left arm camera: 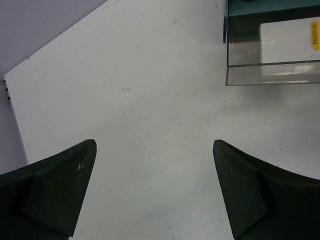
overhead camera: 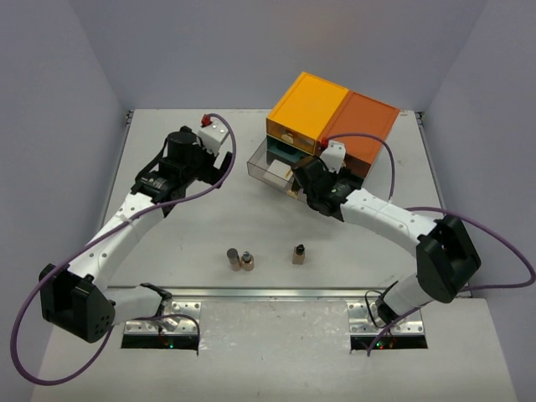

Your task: Organize the makeup

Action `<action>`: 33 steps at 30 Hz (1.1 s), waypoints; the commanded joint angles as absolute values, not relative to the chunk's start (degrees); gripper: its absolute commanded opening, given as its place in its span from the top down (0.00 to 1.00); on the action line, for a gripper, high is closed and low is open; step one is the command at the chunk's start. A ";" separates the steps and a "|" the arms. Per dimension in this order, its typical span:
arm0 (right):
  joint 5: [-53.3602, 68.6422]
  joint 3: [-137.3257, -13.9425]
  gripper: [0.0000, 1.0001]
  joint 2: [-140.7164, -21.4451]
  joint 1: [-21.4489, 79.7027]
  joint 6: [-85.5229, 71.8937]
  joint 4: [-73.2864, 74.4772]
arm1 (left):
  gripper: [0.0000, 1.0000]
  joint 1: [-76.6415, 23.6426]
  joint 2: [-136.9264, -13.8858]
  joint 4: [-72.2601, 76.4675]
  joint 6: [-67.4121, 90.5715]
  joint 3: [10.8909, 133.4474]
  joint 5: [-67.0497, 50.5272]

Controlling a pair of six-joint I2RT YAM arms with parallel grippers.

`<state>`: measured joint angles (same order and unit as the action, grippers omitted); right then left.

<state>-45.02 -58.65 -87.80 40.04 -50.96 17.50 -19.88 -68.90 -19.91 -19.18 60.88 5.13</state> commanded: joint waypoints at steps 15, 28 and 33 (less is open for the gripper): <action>-16.48 -57.42 0.10 -67.27 40.96 -24.42 16.43 | 0.00 -19.01 -58.46 -20.24 -24.45 46.94 13.67; 3.40 -46.47 0.10 -59.68 40.87 -24.96 13.38 | 0.00 -16.68 -41.28 -12.19 -22.54 29.54 11.08; 6.11 -43.59 0.10 -58.20 40.87 -25.88 12.30 | 0.00 -13.69 -31.16 -12.88 -22.46 25.76 5.63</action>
